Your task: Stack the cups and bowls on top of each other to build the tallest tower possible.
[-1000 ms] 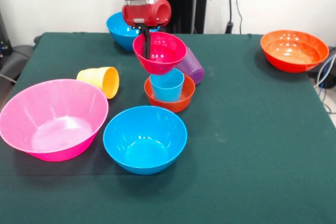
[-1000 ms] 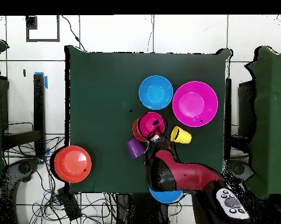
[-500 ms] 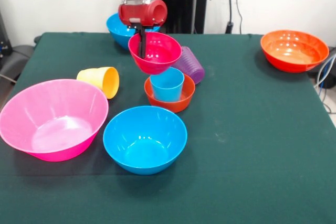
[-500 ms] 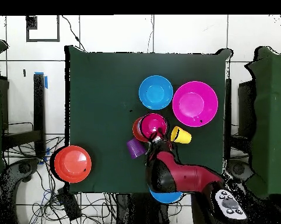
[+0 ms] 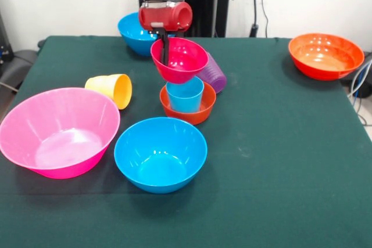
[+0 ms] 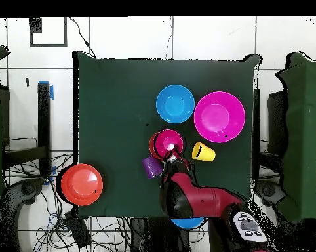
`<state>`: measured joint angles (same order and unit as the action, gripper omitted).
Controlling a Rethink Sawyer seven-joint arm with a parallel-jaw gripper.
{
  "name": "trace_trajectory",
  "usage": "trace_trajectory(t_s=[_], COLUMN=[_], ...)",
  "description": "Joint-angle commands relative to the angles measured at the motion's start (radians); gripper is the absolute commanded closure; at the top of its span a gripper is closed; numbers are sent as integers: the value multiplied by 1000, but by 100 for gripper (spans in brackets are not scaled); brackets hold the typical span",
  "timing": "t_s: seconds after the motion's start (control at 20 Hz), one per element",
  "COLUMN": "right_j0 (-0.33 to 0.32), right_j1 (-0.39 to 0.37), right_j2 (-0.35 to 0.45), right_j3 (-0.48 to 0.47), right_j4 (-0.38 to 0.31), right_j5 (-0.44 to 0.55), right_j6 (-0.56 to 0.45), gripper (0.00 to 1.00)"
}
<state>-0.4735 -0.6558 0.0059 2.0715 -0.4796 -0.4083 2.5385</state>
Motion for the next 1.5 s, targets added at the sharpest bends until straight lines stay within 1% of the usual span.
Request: trace_trajectory(t_s=[0.05, 0.15, 0.35, 0.55, 0.65, 0.85, 1.0, 1.1, 1.25, 1.35, 1.5], right_j0=[22, 12, 9, -37, -46, -17, 5, 13, 11, 26, 70], right_j1=[52, 49, 65, 104, 111, 122, 141, 145, 144, 141, 135], right_j2=[37, 56, 56, 98, 103, 83, 81, 87, 111, 109, 85], right_j3=[-48, -53, -70, -94, -94, -92, -110, -125, -137, -134, -123], right_j4=[7, -3, -16, -58, -61, -24, -3, 3, 7, 31, 84], right_j5=[-9, -2, -20, -34, -38, -76, -96, -92, -59, -53, -52], right_j6=[72, 73, 63, 65, 68, 77, 76, 73, 78, 86, 100], gripper=[100, 100, 100, 100, 100, 100, 100, 100, 100, 100, 100])
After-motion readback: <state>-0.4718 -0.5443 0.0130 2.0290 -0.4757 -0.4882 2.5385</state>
